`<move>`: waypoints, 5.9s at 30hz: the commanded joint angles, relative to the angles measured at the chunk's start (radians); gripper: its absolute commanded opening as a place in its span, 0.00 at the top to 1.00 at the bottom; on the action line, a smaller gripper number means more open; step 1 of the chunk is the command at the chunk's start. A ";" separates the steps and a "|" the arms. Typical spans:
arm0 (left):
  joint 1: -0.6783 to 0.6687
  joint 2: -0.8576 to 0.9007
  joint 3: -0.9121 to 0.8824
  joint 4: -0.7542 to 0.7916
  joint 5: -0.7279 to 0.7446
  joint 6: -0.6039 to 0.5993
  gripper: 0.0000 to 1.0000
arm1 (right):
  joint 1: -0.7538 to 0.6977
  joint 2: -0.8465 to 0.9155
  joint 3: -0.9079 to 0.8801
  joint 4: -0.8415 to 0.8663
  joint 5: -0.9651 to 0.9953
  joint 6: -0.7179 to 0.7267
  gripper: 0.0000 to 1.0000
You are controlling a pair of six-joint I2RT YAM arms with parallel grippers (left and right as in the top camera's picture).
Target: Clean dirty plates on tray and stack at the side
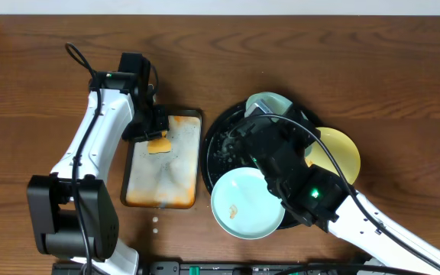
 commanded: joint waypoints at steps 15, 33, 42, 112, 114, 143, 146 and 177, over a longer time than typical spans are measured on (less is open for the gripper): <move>0.003 -0.009 -0.021 0.013 0.009 0.017 0.86 | 0.017 -0.007 -0.002 0.035 0.028 0.057 0.99; 0.003 -0.009 -0.026 0.015 0.010 0.021 0.87 | 0.016 -0.007 -0.002 0.012 0.013 0.178 0.99; 0.003 -0.009 -0.026 0.017 0.010 0.021 0.86 | 0.016 -0.007 -0.002 0.012 0.013 0.177 0.99; 0.003 -0.009 -0.026 0.059 0.037 0.021 0.86 | -1.392 0.232 0.010 -0.245 -0.798 0.993 0.47; 0.003 -0.009 -0.026 0.059 0.037 0.021 0.86 | -1.390 0.189 0.011 -0.245 -0.860 0.993 0.46; -0.059 -0.008 -0.270 0.280 -0.210 -0.076 0.71 | -1.018 -0.148 0.011 -0.502 -1.318 0.723 0.48; -0.061 -0.006 -0.322 0.356 -0.164 0.000 0.71 | -1.018 -0.148 0.011 -0.502 -1.318 0.723 0.48; -0.089 -0.205 -0.409 0.360 0.018 0.325 0.48 | -1.018 -0.148 0.011 -0.505 -1.318 0.723 0.48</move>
